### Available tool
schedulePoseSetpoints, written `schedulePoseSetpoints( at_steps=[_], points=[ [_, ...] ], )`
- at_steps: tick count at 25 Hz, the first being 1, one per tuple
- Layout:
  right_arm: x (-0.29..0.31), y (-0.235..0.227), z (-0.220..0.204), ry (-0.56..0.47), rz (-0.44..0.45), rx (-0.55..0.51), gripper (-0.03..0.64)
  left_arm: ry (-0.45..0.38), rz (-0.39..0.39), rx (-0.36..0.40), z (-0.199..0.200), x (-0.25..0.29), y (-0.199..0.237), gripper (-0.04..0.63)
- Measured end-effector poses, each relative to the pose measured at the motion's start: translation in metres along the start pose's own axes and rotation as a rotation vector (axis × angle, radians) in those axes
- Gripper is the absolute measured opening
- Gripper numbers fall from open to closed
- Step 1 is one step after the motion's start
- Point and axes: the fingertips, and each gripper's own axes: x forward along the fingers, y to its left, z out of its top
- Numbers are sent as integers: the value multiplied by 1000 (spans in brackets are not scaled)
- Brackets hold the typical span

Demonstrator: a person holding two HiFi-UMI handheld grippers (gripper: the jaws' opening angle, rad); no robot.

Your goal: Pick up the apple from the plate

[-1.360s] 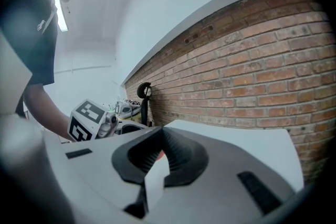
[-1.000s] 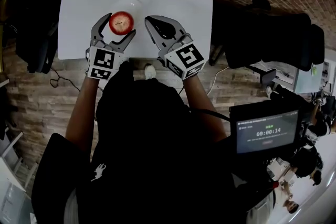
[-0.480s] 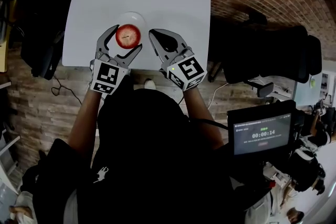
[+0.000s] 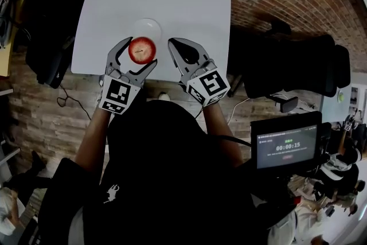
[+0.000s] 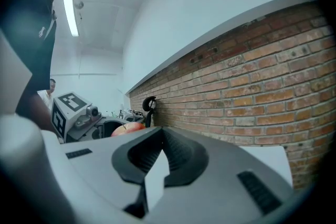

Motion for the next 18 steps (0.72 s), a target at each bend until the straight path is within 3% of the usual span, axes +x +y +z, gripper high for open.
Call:
schedulePoseSetpoints(
  at_steps=[18],
  points=[
    [6, -3, 1, 6, 3, -10, 3, -8, -13, 1, 5, 5, 4, 404]
  ],
)
